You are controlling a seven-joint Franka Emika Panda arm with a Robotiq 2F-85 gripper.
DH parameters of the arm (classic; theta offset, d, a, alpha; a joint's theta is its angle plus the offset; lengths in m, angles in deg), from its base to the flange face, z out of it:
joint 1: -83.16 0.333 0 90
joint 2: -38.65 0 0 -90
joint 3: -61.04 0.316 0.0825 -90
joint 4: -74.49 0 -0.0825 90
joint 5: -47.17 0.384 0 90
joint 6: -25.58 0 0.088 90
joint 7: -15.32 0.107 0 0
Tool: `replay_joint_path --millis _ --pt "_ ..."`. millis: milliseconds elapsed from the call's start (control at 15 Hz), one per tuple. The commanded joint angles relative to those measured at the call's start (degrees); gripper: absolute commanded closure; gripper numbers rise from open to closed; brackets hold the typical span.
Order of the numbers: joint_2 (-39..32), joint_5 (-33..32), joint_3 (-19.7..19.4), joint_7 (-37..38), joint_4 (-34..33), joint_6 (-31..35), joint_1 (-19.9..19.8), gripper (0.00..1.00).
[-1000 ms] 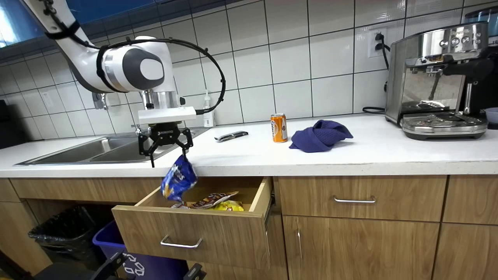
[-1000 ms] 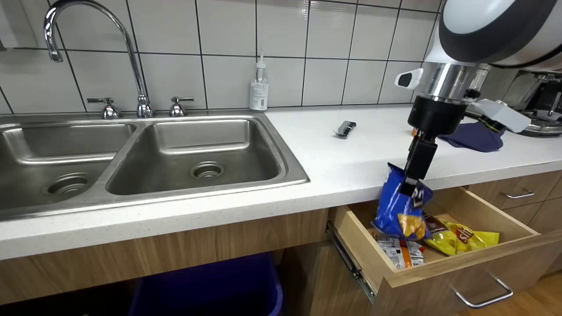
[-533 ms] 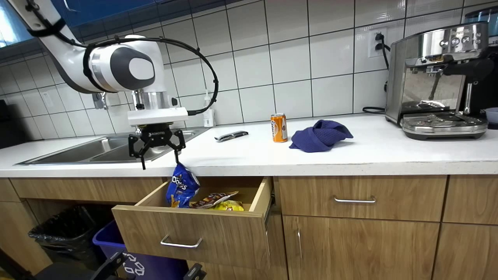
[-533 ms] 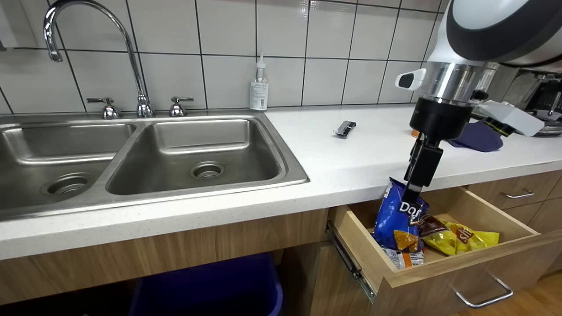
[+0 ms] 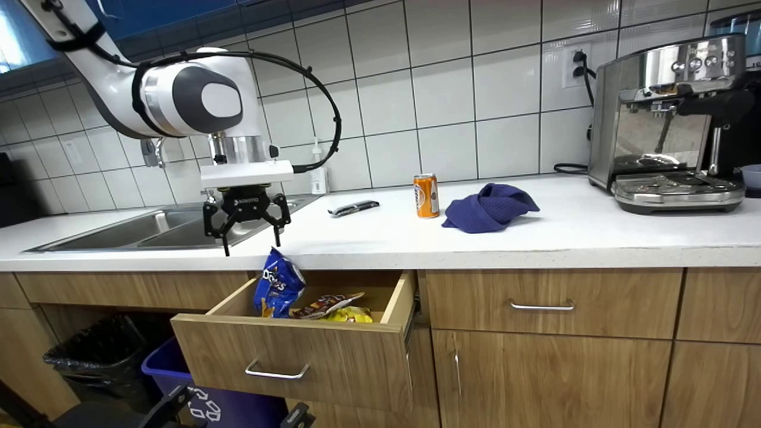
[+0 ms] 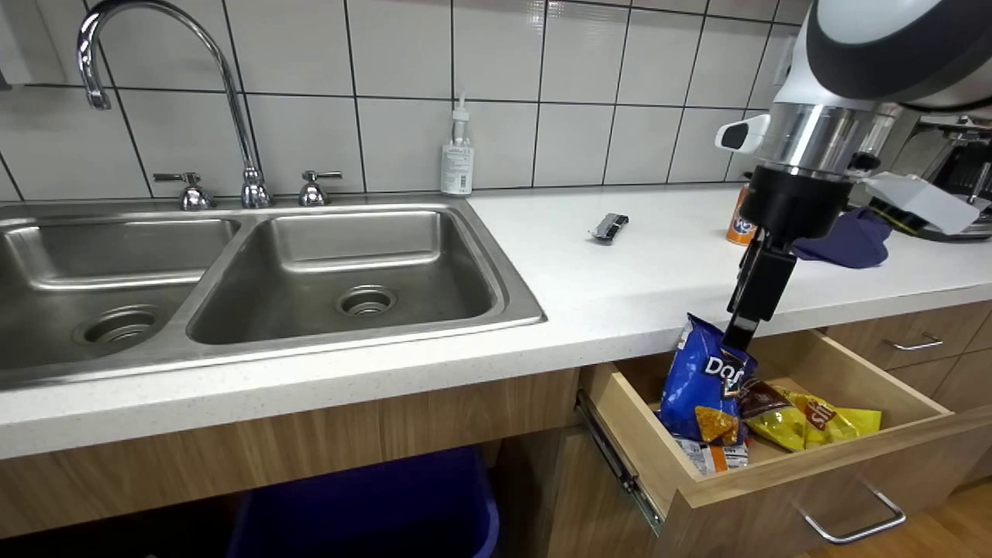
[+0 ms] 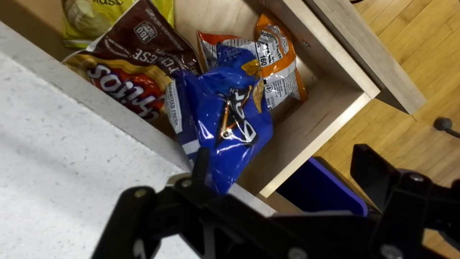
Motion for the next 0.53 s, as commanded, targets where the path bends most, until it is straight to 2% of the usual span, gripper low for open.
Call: replay_joint_path --millis 0,467 --pt "0.78 0.39 -1.22 -0.16 1.69 0.12 0.51 0.0" --pt "-4.41 3.06 -1.39 -1.45 0.6 3.96 0.16 0.0"
